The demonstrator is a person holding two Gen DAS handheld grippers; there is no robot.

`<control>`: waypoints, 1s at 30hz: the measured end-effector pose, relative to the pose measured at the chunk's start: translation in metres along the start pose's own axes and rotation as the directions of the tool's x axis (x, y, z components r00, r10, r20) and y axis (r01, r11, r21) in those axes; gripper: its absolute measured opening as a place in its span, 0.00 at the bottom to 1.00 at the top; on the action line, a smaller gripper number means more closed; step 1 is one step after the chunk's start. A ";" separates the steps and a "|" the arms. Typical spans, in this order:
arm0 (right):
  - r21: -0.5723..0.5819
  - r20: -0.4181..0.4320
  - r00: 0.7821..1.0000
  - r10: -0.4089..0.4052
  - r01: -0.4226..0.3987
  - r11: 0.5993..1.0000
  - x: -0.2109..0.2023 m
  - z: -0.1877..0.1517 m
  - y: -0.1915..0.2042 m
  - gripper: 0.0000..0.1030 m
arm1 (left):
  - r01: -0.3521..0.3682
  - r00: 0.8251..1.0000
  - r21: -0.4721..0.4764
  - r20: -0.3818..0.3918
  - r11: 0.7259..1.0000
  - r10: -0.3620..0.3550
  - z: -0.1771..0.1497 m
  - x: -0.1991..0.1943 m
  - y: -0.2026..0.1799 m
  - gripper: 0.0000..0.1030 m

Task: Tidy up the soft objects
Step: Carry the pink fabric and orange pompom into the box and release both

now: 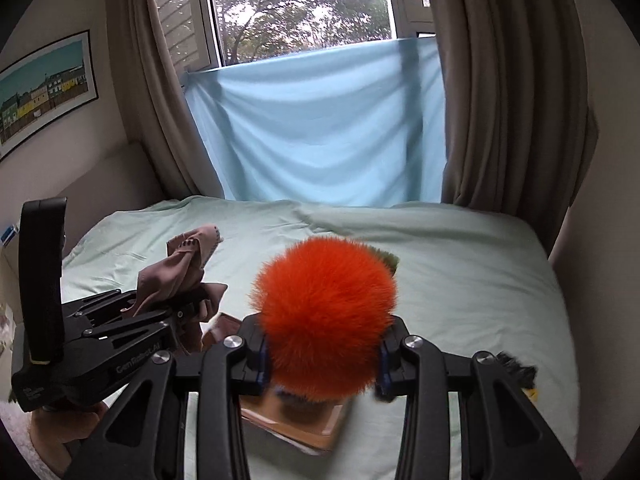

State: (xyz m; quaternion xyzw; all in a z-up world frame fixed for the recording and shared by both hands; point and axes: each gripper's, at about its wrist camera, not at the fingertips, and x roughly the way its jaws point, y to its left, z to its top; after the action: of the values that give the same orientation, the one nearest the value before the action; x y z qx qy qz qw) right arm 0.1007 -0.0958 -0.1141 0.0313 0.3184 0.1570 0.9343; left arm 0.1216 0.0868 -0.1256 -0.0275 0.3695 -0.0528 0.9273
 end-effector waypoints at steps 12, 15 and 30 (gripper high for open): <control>0.092 -0.111 0.993 -0.051 0.061 0.994 0.072 -0.021 0.076 0.35 | -0.057 0.989 -0.048 -0.141 0.997 0.050 -0.020 0.032 0.126 0.23; 0.111 -0.168 0.984 -0.060 0.079 0.991 0.099 -0.026 0.085 0.35 | -0.067 0.977 -0.040 -0.205 0.997 0.057 -0.030 0.055 0.140 0.23; 0.227 -0.453 0.891 -0.007 0.122 0.966 0.217 -0.065 0.050 0.35 | -0.089 0.884 -0.049 -0.464 0.995 0.056 -0.057 0.171 0.152 0.23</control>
State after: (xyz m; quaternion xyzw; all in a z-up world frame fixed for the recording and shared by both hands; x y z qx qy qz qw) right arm 0.2104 0.0172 -0.2847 0.1008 0.5432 0.0874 0.8289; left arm 0.2174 0.2171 -0.2972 -0.0324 0.5820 -0.0104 0.8125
